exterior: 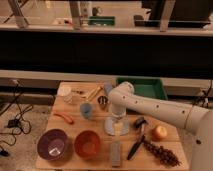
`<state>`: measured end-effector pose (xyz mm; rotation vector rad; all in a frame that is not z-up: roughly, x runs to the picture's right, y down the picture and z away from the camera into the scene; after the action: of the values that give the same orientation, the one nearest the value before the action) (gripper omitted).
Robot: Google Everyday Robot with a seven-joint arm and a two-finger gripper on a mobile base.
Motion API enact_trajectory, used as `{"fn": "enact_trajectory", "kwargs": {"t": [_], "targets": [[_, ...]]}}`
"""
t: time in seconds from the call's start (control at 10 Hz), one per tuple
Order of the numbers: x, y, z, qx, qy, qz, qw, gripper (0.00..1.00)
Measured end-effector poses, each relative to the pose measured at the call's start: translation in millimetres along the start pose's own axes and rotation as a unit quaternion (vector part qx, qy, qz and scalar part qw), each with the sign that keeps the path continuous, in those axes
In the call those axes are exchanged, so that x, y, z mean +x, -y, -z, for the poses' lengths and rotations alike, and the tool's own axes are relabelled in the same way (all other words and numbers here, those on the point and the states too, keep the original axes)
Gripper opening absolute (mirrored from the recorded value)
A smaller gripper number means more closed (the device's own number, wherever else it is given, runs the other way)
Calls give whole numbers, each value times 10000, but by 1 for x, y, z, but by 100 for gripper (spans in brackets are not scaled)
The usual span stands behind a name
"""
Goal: Place towel in tray
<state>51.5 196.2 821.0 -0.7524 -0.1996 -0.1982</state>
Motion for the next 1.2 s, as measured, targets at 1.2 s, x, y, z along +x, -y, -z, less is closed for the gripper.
{"fn": "enact_trajectory", "kwargs": {"t": [1.2], "targets": [[44, 4, -14, -211, -173, -309, 9992, 80]]}}
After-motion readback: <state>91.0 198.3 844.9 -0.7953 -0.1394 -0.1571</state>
